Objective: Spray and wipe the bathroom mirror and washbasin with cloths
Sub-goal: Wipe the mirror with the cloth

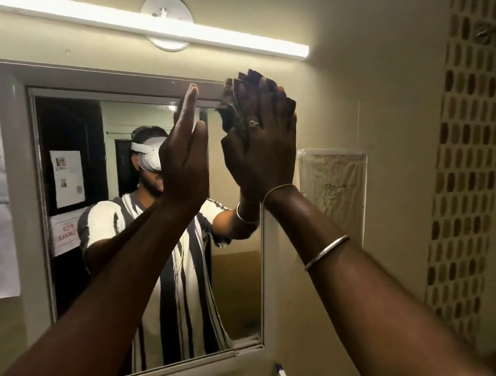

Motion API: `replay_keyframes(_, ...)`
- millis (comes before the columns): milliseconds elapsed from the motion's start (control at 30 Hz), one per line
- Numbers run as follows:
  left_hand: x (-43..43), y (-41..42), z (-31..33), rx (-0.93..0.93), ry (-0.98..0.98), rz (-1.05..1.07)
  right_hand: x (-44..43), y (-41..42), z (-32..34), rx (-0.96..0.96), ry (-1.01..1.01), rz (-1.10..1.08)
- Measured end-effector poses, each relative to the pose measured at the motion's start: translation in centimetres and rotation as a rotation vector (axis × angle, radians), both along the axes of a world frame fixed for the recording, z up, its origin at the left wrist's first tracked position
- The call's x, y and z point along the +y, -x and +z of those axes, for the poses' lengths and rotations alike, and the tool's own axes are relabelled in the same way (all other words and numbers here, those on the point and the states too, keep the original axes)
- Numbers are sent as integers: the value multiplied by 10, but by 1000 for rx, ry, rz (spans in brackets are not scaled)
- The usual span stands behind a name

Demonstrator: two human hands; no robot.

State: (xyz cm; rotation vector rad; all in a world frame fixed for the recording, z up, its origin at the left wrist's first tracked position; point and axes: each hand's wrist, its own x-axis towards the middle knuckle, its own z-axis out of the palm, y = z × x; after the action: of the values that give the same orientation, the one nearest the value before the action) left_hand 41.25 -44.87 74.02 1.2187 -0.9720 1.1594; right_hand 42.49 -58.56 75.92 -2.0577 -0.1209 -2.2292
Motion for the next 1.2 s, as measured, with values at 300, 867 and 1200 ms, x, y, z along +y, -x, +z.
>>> replay_keyframes(300,3,3,-32,28,-77,-28,-4,3,-44,50,-17,56)
replay_keyframes(867,-2,9,-121,79,-173,-32,-4,22,-180,184,-11,87)
replay_keyframes(1200,-8,12,-172,104,-215,17,2,34,-244,257,-62,113)
